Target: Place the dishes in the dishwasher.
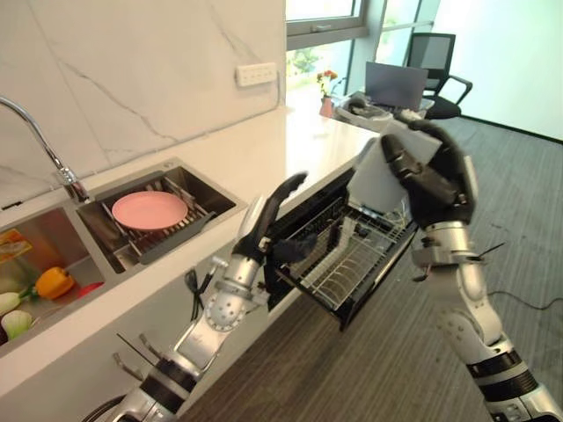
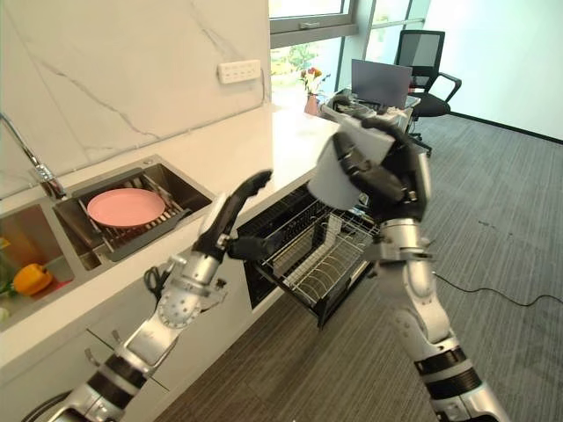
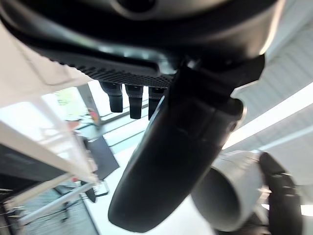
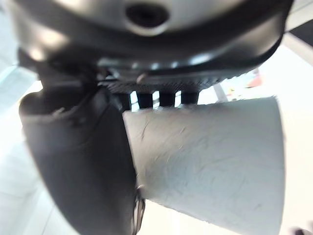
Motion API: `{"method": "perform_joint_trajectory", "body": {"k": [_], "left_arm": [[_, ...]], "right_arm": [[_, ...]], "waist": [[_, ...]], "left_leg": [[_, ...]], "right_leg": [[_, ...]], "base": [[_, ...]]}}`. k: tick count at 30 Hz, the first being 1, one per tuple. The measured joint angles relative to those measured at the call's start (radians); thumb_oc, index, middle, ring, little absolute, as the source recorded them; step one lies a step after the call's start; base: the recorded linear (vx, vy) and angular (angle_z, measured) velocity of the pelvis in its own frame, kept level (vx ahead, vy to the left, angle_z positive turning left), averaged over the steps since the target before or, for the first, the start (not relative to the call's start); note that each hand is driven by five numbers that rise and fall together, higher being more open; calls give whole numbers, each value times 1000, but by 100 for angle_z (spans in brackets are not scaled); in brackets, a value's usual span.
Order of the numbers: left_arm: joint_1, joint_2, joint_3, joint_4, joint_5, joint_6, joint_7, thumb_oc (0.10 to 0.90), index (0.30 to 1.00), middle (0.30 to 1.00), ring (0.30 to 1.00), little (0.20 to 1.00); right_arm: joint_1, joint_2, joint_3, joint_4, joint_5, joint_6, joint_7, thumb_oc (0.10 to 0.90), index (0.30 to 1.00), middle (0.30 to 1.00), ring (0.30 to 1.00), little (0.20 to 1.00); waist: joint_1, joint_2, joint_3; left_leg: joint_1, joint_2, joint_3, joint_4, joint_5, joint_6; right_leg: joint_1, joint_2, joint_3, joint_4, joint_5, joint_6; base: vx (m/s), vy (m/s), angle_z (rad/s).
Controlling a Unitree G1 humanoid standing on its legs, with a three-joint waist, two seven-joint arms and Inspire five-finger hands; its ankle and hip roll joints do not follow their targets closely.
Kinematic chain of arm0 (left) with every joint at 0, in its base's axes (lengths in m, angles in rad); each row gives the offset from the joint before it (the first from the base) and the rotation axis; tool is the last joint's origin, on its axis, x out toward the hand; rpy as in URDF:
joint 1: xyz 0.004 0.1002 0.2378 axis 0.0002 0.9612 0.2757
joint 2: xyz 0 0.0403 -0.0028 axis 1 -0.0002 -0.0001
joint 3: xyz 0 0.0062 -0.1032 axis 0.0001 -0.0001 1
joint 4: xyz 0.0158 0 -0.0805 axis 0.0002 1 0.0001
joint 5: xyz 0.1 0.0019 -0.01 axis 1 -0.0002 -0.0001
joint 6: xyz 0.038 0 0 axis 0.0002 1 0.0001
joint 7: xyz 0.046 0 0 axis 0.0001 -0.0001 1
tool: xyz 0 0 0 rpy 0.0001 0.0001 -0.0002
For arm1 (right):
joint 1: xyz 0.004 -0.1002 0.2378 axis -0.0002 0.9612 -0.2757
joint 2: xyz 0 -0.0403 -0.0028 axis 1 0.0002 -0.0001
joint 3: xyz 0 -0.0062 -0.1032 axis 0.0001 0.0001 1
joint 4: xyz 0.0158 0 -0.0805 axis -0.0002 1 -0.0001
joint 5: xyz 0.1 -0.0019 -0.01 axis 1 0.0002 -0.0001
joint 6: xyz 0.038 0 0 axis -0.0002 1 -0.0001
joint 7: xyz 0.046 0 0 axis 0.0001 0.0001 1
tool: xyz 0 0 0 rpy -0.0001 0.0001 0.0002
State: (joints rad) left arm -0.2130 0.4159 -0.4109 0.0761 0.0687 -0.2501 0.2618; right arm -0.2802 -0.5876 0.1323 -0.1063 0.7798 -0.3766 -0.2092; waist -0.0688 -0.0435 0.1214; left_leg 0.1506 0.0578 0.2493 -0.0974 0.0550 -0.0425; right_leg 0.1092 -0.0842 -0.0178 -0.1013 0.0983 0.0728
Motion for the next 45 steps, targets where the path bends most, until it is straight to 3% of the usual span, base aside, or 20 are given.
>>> {"method": "perform_joint_trajectory", "body": {"k": [3,7,10,12,13,15,16,19,21,24,25,26,31,35,39,45], "left_arm": [[122,72,3,6,-24,19,-60,800,900,900,900,900],[164,88,-40,51,-59,30,-136,800,900,900,900,900],[184,88,-88,82,-62,45,-182,800,900,900,900,900],[153,93,-125,117,-87,44,-188,800,900,900,900,900],[142,80,-129,127,-91,46,-195,800,900,900,900,900],[56,83,-161,186,-117,30,-179,800,900,900,900,900],[56,83,-161,186,-117,30,-179,800,900,900,900,900],[-14,99,-156,263,-126,42,-175,800,900,900,900,900],[46,108,-136,284,-130,55,-174,800,900,900,900,900],[127,91,-94,336,-139,65,-158,800,900,900,900,900],[137,53,-69,399,-138,51,-152,800,900,900,900,900],[134,-8,-31,484,-138,59,-121,800,900,900,900,900],[139,-25,-4,550,-135,75,-83,800,900,900,900,900],[99,-26,3,618,-112,77,-59,800,900,900,900,900],[67,-27,4,667,-36,77,-42,800,900,900,900,900],[47,-40,5,760,-15,80,-42,800,900,900,900,900]], "right_arm": [[-10,-195,-3,141,-154,80,9,400,300,300,300,300],[-60,-197,49,320,-230,145,23,400,300,300,300,300],[-154,-214,180,508,-273,221,53,400,300,300,300,300],[-309,-206,319,697,-314,234,63,400,300,300,300,300],[-346,-189,323,728,-318,257,60,400,300,300,300,300],[-531,-148,375,947,-316,239,55,400,300,300,300,300],[-531,-148,375,947,-316,239,55,400,300,300,300,300],[-758,-149,402,1118,-366,280,47,400,300,300,300,300],[-771,-136,395,1158,-417,270,43,400,300,300,300,300],[-828,-130,385,1220,-508,254,13,400,300,300,300,300],[-840,-130,389,1250,-552,258,-4,513,469,469,469,469],[-840,-131,373,1284,-589,262,-21,800,900,900,900,900],[-833,-107,370,1307,-612,305,-14,800,900,900,900,900],[-834,-104,370,1300,-611,312,-7,800,900,900,900,900],[-843,-127,371,1198,-579,308,-1,800,900,900,900,900],[-838,-216,379,885,-494,300,2,800,900,900,900,900]], "waist": [[-2,-25,-1],[6,-43,-3],[21,-48,8],[15,-45,58],[30,-36,95],[45,-20,191],[45,-20,191],[89,23,342],[120,38,359],[121,49,366],[128,59,370],[134,71,376],[157,112,385],[153,113,386],[125,98,380],[76,57,371]], "left_leg": [[-4,3,0,0,0,0],[-19,3,-8,-1,2,-1],[-53,2,-18,1,18,1],[-91,3,-22,5,31,-2],[-124,1,-38,10,49,7],[-210,8,-53,58,57,5],[-210,8,-53,58,57,5],[-303,15,-71,62,92,-7],[-307,22,-72,31,108,-17],[-309,23,-82,7,121,-17],[-313,22,-92,7,123,-15],[-320,18,-100,7,124,-14],[-324,12,-117,7,122,-16],[-295,12,-120,6,120,-17],[-263,16,-115,6,111,-21],[-239,26,-90,6,106,-22]], "right_leg": [[-4,2,-1,-2,0,0],[-8,1,-8,-2,-6,1],[-39,2,-17,3,9,-5],[-78,1,-25,-2,17,3],[-101,2,-40,10,34,-10],[-189,4,-48,62,37,-7],[-189,4,-48,62,37,-7],[-255,9,-65,28,80,-24],[-260,17,-71,2,91,-27],[-267,22,-85,2,87,-34],[-267,20,-94,2,85,-34],[-269,17,-103,2,83,-36],[-265,11,-117,3,80,-41],[-234,11,-119,3,79,-40],[-205,14,-110,2,66,-32],[-196,25,-82,2,68,-31]], "base": [[0,0,0],[-61,-5,6],[-227,-15,8],[-405,-38,13],[-500,-53,16],[-223,-29,17],[-100,-13,23],[-52,-10,18],[-34,-3,4],[-61,-16,12],[-27,-11,22],[-9,-8,27],[17,-15,12],[7,-3,1],[17,-5,-4],[49,1,-16]]}}
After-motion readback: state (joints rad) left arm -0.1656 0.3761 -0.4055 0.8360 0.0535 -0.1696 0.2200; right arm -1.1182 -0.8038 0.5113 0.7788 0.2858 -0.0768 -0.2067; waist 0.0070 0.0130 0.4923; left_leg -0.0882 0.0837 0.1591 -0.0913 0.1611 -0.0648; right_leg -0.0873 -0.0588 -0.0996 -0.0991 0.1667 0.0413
